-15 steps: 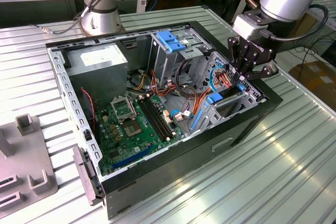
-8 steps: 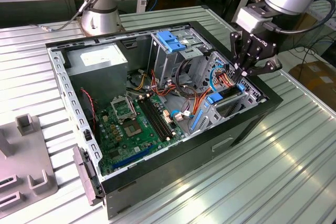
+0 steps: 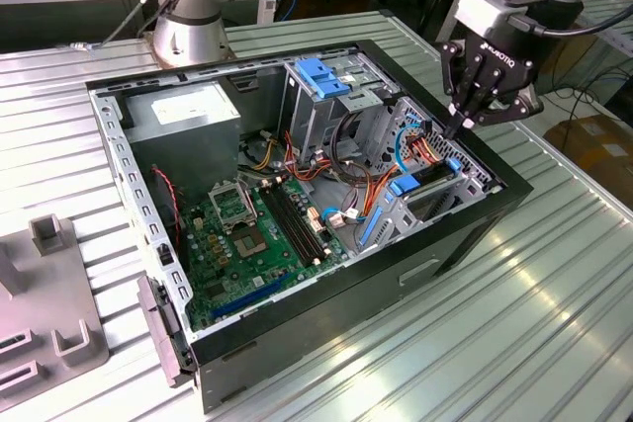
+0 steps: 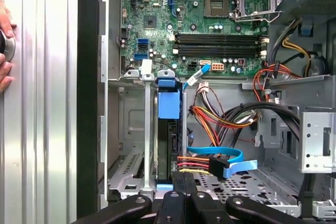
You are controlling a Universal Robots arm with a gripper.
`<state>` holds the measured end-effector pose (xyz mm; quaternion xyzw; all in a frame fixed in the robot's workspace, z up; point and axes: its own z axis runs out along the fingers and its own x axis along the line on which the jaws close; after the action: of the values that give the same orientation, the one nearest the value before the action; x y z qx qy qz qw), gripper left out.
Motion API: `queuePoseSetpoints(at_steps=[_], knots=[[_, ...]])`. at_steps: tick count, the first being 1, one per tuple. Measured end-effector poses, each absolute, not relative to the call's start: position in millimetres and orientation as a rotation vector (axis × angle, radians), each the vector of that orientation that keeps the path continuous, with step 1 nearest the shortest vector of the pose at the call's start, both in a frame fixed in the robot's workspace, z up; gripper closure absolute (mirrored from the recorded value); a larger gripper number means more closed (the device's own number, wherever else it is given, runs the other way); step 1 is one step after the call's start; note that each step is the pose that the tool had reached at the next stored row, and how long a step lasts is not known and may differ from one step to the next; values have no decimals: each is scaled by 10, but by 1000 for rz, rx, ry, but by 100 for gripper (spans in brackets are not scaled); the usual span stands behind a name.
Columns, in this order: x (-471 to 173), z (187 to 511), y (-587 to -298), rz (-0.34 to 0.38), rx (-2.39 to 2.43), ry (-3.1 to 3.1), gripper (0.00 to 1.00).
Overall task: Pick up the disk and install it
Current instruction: 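Insert the second disk wire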
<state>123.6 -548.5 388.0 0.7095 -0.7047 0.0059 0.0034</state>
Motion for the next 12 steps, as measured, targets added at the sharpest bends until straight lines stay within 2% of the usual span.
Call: queuePoseSetpoints(at_steps=[5, 12], knots=[[1164, 3882, -5451, 18, 2224, -2209, 89], [1161, 3933, -5211, 35, 2216, -2201, 89]])
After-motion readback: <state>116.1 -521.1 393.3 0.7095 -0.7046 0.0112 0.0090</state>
